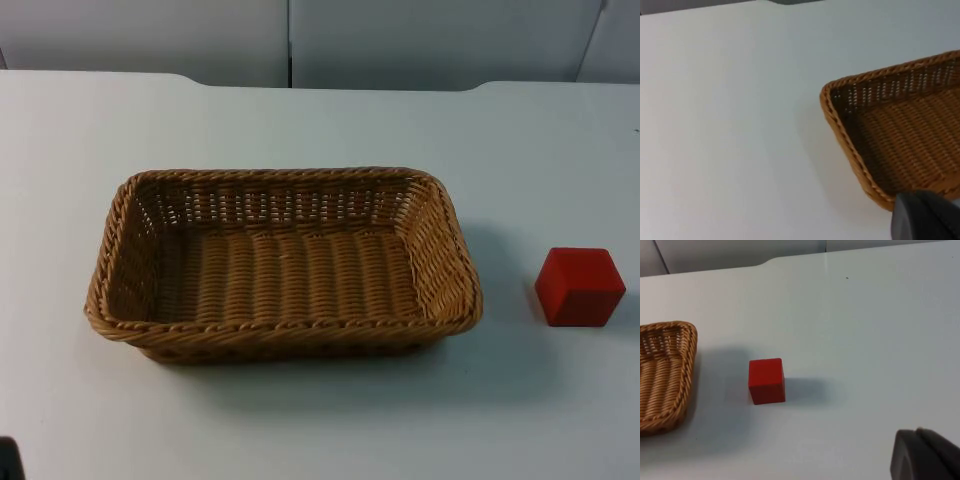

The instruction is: Pick up the basket with the left hand and place the cube into the basket with the right hand.

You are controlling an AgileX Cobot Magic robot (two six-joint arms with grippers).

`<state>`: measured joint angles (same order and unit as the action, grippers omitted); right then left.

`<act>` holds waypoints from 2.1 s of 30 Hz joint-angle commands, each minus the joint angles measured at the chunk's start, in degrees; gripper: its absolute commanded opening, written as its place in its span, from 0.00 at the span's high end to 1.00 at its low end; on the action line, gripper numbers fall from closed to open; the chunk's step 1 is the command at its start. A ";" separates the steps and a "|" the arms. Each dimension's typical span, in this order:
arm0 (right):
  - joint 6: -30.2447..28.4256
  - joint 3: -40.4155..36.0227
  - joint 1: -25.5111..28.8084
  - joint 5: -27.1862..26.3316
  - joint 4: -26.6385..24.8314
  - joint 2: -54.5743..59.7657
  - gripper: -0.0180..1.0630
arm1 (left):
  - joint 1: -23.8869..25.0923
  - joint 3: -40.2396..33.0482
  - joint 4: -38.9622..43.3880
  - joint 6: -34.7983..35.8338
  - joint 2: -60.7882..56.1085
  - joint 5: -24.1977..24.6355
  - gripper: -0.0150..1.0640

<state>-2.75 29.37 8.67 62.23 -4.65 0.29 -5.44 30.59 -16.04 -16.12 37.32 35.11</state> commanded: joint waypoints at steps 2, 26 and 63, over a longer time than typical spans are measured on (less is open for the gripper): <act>0.01 -0.30 -0.14 -0.34 -0.07 -0.29 0.99 | -0.40 0.14 1.56 0.80 5.63 -3.98 0.99; 0.01 -0.30 -0.14 -0.34 -0.07 -0.29 0.99 | -0.40 13.10 -5.73 -4.63 30.37 2.10 0.99; 0.01 -0.30 -0.14 -0.34 -0.07 -0.29 0.99 | -0.97 22.76 -19.08 -16.50 64.72 -8.26 0.41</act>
<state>-2.75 29.37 8.67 62.23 -4.65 0.29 -6.06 52.85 -34.84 -31.85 101.24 27.82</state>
